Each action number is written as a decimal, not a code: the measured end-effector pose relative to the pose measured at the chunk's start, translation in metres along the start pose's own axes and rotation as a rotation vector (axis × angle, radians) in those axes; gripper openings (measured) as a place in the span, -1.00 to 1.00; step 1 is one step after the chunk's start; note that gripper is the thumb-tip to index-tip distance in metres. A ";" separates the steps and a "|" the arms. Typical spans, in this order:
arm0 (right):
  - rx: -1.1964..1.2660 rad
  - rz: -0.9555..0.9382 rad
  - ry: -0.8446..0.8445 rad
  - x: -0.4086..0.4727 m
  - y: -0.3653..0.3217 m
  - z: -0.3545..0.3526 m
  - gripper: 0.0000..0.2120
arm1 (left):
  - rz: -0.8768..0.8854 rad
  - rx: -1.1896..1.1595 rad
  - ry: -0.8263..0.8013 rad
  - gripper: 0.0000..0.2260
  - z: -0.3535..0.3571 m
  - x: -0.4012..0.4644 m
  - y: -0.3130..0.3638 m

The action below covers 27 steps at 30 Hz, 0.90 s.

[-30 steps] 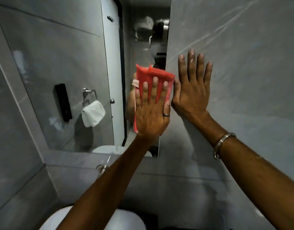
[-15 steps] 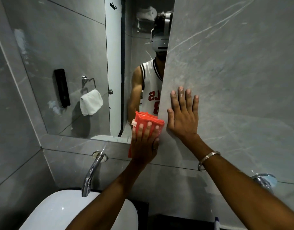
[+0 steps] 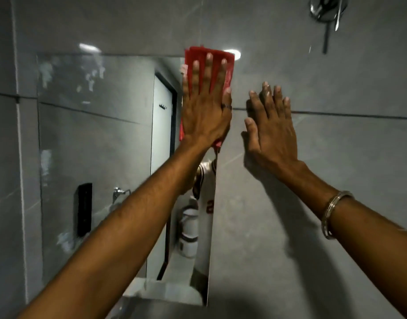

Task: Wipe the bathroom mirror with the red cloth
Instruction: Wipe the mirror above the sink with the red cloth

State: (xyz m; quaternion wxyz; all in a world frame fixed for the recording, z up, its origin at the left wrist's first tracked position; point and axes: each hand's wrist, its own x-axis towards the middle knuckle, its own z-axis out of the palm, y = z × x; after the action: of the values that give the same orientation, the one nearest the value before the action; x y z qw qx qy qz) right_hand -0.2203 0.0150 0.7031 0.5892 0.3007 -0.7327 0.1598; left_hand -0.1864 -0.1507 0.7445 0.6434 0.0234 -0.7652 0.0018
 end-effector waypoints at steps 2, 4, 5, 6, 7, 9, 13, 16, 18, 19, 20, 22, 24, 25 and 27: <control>0.008 -0.013 0.021 0.021 -0.002 -0.003 -0.39 | 0.020 0.031 0.003 -0.41 -0.001 0.024 -0.005; 0.025 -0.019 0.029 0.030 -0.006 -0.005 -0.39 | 0.058 0.046 -0.006 -0.39 -0.001 0.024 -0.008; 0.036 -0.012 0.033 0.033 -0.008 -0.004 -0.38 | 0.085 0.049 -0.005 -0.39 -0.001 0.022 -0.011; 0.048 0.002 0.034 0.033 -0.011 -0.003 -0.37 | 0.105 0.056 -0.007 -0.39 -0.001 0.019 -0.014; 0.054 0.009 0.032 0.035 -0.016 0.000 -0.37 | 0.119 0.063 -0.004 -0.40 -0.002 0.018 -0.019; 0.064 -0.003 0.022 0.035 -0.026 0.006 -0.36 | 0.139 0.070 0.007 -0.41 -0.005 0.017 -0.028; 0.077 -0.108 0.027 0.040 -0.056 0.017 -0.36 | 0.181 0.143 0.025 -0.36 -0.008 0.015 -0.053; 0.096 -0.163 0.044 0.049 -0.083 0.025 -0.36 | 0.158 0.180 0.015 -0.28 -0.010 0.014 -0.080; 0.113 -0.186 0.046 0.056 -0.099 0.031 -0.35 | 0.127 0.172 0.020 -0.29 -0.015 0.013 -0.102; 0.119 -0.193 0.045 0.059 -0.106 0.035 -0.35 | 0.104 0.162 0.032 -0.32 -0.018 0.012 -0.114; 0.123 -0.202 0.045 0.062 -0.114 0.039 -0.36 | 0.076 0.158 0.047 -0.35 -0.022 0.012 -0.129; 0.134 -0.218 0.035 0.067 -0.129 0.048 -0.36 | 0.024 0.164 0.052 -0.38 -0.030 0.010 -0.162; 0.150 -0.234 0.020 0.071 -0.144 0.057 -0.35 | -0.025 0.160 0.029 -0.39 -0.037 0.008 -0.196; 0.155 -0.248 0.018 0.075 -0.154 0.062 -0.35 | -0.053 0.171 0.029 -0.39 -0.042 0.008 -0.213; 0.150 -0.281 0.018 0.082 -0.172 0.072 -0.34 | -0.113 0.186 0.034 -0.39 -0.050 0.009 -0.243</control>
State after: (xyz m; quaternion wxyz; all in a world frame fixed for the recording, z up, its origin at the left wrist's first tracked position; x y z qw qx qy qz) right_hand -0.1776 -0.1802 0.7432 0.5883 0.4417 -0.6641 0.1330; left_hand -0.1293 -0.3925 0.7550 0.6504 0.1262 -0.7481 0.0371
